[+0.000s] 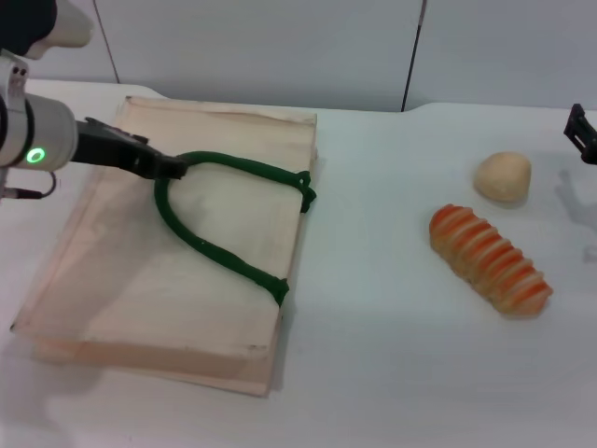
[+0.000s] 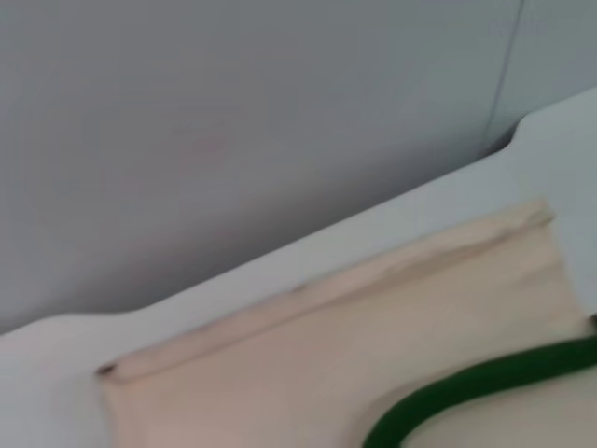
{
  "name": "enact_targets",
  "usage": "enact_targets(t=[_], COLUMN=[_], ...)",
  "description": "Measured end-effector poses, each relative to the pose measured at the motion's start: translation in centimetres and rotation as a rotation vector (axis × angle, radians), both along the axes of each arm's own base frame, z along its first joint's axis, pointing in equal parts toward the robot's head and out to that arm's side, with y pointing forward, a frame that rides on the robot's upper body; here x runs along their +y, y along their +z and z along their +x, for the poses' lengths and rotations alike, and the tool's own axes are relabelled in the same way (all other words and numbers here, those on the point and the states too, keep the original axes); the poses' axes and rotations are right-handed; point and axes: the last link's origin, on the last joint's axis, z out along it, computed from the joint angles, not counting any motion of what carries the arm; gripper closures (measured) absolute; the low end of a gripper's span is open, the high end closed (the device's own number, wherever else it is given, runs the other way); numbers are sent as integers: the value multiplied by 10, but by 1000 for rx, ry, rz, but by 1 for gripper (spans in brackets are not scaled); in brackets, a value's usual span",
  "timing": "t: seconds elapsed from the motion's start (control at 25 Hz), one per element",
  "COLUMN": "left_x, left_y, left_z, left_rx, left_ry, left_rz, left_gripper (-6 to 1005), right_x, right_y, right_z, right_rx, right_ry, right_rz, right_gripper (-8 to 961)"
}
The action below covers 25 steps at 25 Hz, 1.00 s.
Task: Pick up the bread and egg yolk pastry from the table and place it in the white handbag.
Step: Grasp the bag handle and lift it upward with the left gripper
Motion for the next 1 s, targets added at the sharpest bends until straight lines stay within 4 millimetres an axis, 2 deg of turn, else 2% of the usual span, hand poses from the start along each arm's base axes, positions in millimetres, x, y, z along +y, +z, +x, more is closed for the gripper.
enact_targets(t=[0.16, 0.64, 1.0], left_x=[1, 5, 9], left_y=[3, -5, -11], left_z=[0, 0, -9], left_rx=[33, 93, 118], left_ry=[11, 10, 37], left_rz=[-17, -45, -45], left_gripper=[287, 287, 287], right_x=[0, 2, 2], right_y=[0, -3, -3], right_z=[0, -5, -5], right_rx=[0, -1, -1], right_ry=[1, 16, 17], right_rz=[-1, -9, -10], right_gripper=[118, 117, 117])
